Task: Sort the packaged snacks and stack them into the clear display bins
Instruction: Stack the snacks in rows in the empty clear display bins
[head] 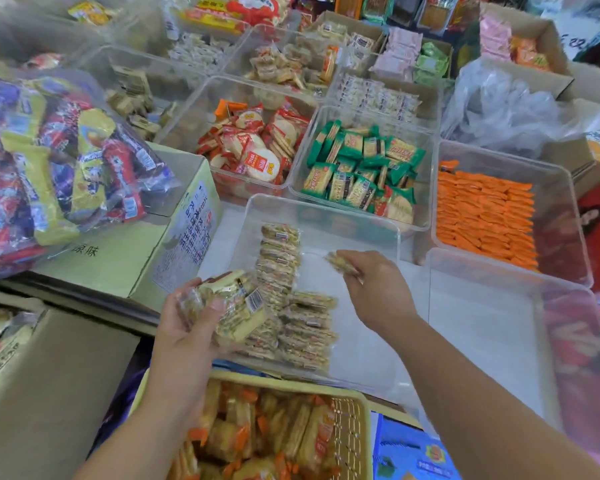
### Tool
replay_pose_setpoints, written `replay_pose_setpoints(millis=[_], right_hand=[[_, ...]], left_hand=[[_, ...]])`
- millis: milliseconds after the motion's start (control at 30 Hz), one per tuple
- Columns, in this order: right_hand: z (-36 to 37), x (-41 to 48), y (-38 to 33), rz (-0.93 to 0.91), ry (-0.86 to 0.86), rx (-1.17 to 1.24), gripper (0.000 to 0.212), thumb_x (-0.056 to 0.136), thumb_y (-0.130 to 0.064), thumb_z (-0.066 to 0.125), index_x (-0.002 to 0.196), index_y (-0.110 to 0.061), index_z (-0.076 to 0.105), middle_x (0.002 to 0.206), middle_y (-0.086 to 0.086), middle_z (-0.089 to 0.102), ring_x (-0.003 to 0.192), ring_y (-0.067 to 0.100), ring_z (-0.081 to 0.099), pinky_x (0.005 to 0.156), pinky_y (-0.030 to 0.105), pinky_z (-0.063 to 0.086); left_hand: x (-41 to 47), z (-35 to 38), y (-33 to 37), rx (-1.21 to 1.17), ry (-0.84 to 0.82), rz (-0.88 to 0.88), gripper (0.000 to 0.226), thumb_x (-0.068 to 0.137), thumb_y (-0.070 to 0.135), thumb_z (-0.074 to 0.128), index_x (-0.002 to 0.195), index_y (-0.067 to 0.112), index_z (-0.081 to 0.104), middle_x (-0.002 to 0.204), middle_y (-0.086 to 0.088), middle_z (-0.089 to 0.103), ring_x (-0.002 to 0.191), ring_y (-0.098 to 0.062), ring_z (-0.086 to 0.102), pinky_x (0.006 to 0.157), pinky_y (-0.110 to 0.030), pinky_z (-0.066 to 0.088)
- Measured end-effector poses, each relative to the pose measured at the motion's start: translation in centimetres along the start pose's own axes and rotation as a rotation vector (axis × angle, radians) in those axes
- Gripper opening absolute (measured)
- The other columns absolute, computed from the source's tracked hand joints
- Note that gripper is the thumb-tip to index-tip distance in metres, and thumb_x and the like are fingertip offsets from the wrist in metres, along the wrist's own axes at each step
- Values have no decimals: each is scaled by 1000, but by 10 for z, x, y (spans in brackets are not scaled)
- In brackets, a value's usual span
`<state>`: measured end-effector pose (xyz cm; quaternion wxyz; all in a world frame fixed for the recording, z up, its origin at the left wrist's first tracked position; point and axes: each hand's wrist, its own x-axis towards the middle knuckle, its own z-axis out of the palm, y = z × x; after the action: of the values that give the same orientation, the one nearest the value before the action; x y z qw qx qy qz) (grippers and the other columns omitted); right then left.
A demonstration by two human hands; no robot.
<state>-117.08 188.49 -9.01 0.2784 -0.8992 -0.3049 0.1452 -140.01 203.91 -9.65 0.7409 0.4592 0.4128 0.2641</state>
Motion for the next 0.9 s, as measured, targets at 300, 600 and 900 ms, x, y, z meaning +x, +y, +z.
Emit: replay_pose_setpoints(millis=[300, 600, 900], right_hand=[[60, 52, 11, 25, -545, -317, 44, 104, -20, 46, 146, -31, 54, 143, 12, 56, 126, 37, 54, 103, 42, 48], [72, 43, 11, 72, -766, -318, 53, 109, -39, 26, 161, -29, 21, 167, 5, 27, 151, 27, 27, 120, 39, 23], [36, -2, -30, 84, -394, -17, 54, 105, -43, 45, 156, -27, 36, 160, 0, 38, 146, 22, 35, 119, 38, 28]], left_hand=[[3, -4, 0, -36, -20, -64, 47, 78, 34, 73, 124, 35, 62, 120, 4, 75, 108, -22, 74, 80, -57, 62], [4, -1, 4, -48, 2, -84, 42, 79, 30, 71, 119, 33, 63, 117, 4, 76, 110, -27, 73, 84, -59, 61], [-5, 1, 14, -67, 18, -69, 41, 78, 27, 75, 118, 35, 65, 122, 1, 73, 107, -27, 74, 70, -52, 63]])
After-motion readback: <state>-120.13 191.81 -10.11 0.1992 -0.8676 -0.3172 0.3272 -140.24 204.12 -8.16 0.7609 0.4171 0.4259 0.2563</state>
